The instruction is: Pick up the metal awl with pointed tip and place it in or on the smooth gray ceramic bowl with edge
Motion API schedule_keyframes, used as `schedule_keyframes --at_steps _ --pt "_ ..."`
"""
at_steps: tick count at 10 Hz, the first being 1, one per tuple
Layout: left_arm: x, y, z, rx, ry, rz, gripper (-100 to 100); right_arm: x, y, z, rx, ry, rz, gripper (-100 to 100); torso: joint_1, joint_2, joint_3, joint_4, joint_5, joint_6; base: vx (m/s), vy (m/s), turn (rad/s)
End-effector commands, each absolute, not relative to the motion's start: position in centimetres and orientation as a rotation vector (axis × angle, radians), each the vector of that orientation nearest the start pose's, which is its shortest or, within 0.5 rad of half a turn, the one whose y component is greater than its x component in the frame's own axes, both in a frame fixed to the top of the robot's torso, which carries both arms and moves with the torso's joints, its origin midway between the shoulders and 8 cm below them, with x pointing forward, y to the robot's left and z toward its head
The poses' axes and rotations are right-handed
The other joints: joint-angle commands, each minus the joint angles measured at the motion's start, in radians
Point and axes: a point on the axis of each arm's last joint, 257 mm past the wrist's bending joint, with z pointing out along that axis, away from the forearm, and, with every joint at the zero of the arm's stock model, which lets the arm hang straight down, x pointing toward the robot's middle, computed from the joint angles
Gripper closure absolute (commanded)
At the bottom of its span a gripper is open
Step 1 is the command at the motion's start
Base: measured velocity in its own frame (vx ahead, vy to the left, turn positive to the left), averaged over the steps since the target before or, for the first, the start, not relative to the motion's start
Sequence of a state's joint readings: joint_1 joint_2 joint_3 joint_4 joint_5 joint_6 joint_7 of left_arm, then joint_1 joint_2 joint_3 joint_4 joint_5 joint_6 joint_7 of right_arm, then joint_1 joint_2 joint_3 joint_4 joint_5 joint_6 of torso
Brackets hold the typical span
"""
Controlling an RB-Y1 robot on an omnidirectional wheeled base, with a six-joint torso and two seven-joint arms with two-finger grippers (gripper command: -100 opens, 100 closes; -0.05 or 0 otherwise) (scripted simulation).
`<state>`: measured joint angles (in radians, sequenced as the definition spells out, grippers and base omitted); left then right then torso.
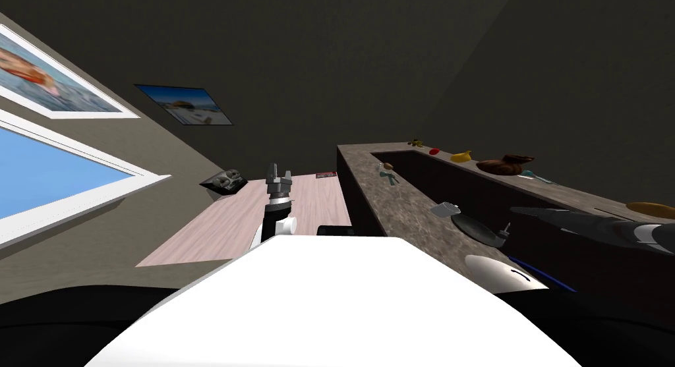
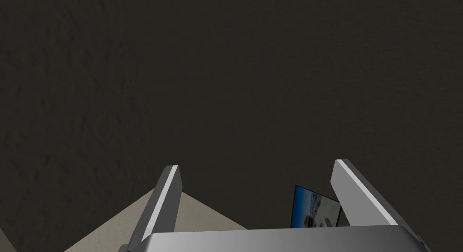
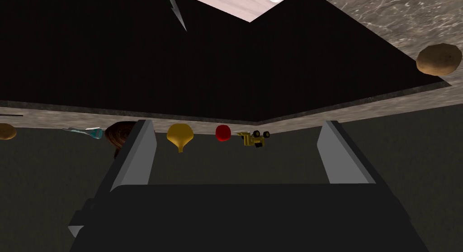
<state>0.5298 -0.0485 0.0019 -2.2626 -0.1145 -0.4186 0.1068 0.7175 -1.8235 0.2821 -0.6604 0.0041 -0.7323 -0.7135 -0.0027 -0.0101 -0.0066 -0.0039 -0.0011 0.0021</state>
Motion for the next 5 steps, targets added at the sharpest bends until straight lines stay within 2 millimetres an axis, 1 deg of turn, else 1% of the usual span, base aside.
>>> schedule_keyframes --at_steps 1,5 --pt "35.86 28.02 -1.0 -0.77 0.692 -1.281 0 19.07 -85.04 -10.53 0.884 2.257 -0.292 0 0.0 0.0 0.0 0.0 0.0 0.0 0.0 0.0 0.0" --pt "35.86 28.02 -1.0 -0.77 0.692 -1.281 0 19.07 -85.04 -10.54 0.884 2.257 -0.292 0 0.0 0.0 0.0 0.0 0.0 0.0 0.0 0.0 0.0"
